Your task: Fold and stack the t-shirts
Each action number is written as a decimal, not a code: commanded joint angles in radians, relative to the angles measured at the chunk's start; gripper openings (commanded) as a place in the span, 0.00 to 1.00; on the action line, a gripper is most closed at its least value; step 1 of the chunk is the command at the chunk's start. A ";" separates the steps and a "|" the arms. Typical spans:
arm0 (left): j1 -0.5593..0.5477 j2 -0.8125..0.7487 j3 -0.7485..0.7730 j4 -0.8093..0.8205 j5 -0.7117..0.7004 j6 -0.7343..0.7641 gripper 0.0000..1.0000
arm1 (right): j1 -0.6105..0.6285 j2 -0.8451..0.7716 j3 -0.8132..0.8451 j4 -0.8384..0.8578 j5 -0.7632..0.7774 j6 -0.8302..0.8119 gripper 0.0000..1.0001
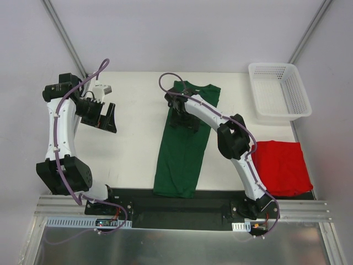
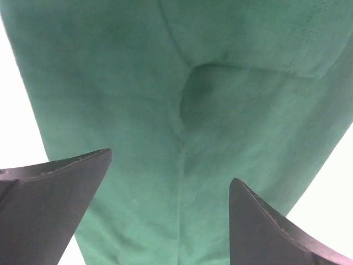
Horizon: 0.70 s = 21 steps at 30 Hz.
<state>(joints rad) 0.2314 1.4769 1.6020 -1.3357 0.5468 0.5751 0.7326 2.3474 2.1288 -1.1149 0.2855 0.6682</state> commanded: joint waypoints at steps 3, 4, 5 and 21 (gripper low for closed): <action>0.023 -0.056 -0.020 -0.043 0.013 0.034 0.99 | -0.025 0.027 -0.044 -0.026 0.032 -0.028 0.96; 0.025 -0.064 -0.027 -0.043 0.012 0.038 0.99 | -0.035 0.021 -0.059 -0.014 0.029 -0.028 0.96; 0.026 -0.066 -0.028 -0.043 0.007 0.042 0.99 | -0.036 0.018 -0.091 0.007 0.024 -0.027 0.96; 0.052 -0.069 -0.024 -0.054 -0.004 0.054 0.99 | -0.125 0.095 -0.129 0.072 -0.259 -0.229 0.96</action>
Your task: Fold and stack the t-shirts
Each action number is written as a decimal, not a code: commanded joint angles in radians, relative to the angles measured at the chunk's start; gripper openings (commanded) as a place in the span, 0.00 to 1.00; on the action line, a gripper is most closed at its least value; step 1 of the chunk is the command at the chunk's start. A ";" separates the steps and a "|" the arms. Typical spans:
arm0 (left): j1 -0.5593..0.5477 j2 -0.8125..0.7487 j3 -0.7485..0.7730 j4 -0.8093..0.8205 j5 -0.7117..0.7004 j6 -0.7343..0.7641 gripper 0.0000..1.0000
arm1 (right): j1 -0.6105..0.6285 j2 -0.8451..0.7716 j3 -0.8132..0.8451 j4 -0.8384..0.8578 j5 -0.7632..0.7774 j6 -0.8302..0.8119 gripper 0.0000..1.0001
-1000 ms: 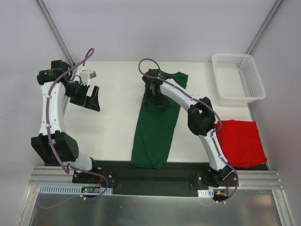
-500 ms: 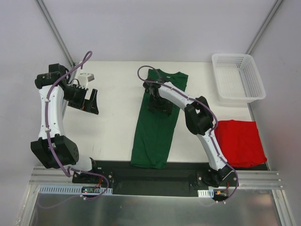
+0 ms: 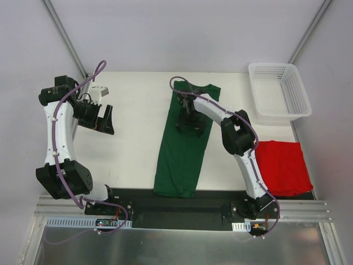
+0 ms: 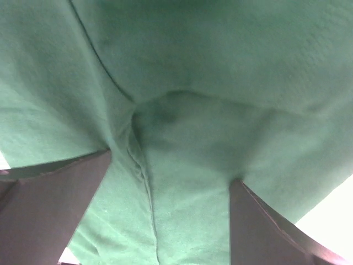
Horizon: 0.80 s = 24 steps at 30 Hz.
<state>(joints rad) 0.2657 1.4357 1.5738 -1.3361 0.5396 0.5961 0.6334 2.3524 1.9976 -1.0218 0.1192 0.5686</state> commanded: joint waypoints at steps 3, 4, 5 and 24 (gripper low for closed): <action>0.026 -0.031 -0.006 -0.054 0.006 0.034 0.99 | -0.073 0.116 0.056 -0.087 -0.153 -0.211 0.96; 0.026 -0.031 -0.006 -0.055 0.008 0.036 0.99 | -0.081 0.134 0.075 -0.133 -0.150 -0.231 0.96; 0.027 -0.031 -0.006 -0.054 0.010 0.034 0.99 | -0.087 0.140 0.108 -0.150 -0.147 -0.257 0.96; 0.043 -0.011 0.014 -0.057 0.033 0.004 0.99 | -0.158 0.203 0.375 -0.264 -0.024 -0.536 0.96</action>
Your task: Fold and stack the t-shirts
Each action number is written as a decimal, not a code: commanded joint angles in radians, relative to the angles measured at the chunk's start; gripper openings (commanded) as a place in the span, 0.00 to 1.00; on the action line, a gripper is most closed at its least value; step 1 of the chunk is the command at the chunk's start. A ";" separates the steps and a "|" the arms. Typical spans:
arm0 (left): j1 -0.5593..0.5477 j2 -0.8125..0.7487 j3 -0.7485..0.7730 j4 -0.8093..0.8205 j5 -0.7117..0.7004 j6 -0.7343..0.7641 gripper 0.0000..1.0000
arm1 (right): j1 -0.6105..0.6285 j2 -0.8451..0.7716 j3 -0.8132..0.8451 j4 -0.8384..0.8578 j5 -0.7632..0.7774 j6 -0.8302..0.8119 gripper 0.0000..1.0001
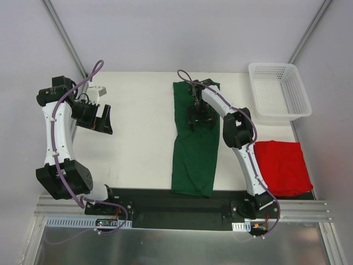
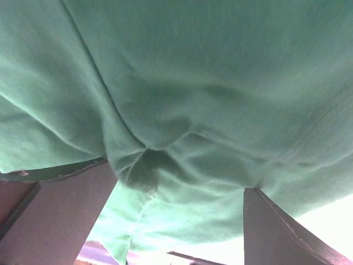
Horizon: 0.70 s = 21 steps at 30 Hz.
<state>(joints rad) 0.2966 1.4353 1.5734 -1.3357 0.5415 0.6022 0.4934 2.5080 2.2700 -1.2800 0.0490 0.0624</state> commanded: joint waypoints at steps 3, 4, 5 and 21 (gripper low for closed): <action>0.012 -0.016 0.020 -0.066 0.032 -0.007 0.99 | -0.019 0.054 0.097 0.039 0.014 0.006 0.96; 0.010 -0.018 0.020 -0.068 0.029 -0.008 0.99 | -0.021 0.048 0.083 0.074 0.002 0.020 0.96; 0.012 -0.021 0.019 -0.069 0.026 -0.009 0.99 | -0.021 0.046 0.071 0.091 -0.033 0.031 0.96; 0.013 -0.075 -0.009 -0.086 0.014 -0.021 0.99 | -0.015 -0.134 0.010 0.275 -0.069 0.148 0.96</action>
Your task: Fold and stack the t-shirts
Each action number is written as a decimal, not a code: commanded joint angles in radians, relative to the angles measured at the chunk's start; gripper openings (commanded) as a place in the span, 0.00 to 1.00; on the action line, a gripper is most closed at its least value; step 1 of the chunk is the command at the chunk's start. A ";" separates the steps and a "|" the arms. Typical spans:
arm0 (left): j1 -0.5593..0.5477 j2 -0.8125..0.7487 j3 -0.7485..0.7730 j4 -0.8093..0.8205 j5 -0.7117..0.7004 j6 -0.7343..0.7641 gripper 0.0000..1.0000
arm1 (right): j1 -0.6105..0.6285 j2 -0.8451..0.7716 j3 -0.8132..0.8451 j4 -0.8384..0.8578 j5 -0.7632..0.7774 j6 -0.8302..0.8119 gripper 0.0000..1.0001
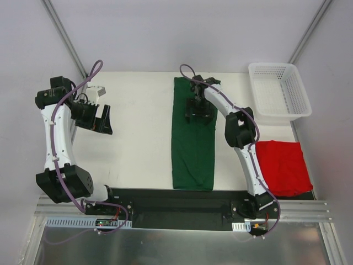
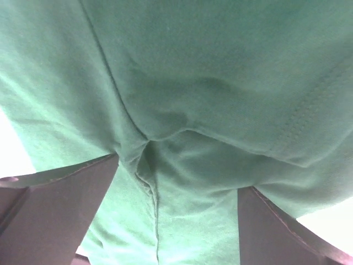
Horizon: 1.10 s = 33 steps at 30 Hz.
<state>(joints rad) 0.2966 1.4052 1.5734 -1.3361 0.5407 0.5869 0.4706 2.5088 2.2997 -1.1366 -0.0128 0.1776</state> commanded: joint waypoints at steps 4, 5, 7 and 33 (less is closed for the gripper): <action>0.013 -0.051 -0.007 -0.087 0.015 -0.004 0.99 | 0.052 -0.263 0.001 0.075 0.039 0.008 0.96; 0.013 -0.049 -0.006 -0.087 0.016 -0.006 0.99 | 0.084 -0.292 0.001 0.072 0.069 0.002 0.96; 0.013 -0.048 -0.003 -0.087 0.021 -0.009 1.00 | 0.124 -0.347 -0.003 0.080 0.115 -0.024 0.96; 0.279 0.008 0.068 -0.183 0.169 0.056 1.00 | 0.181 -0.065 -0.029 0.391 -0.110 0.122 0.96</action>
<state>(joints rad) 0.5671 1.4227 1.6390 -1.3331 0.6552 0.5953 0.6769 2.4447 2.2131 -0.8001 -0.0841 0.2684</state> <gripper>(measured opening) 0.993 0.958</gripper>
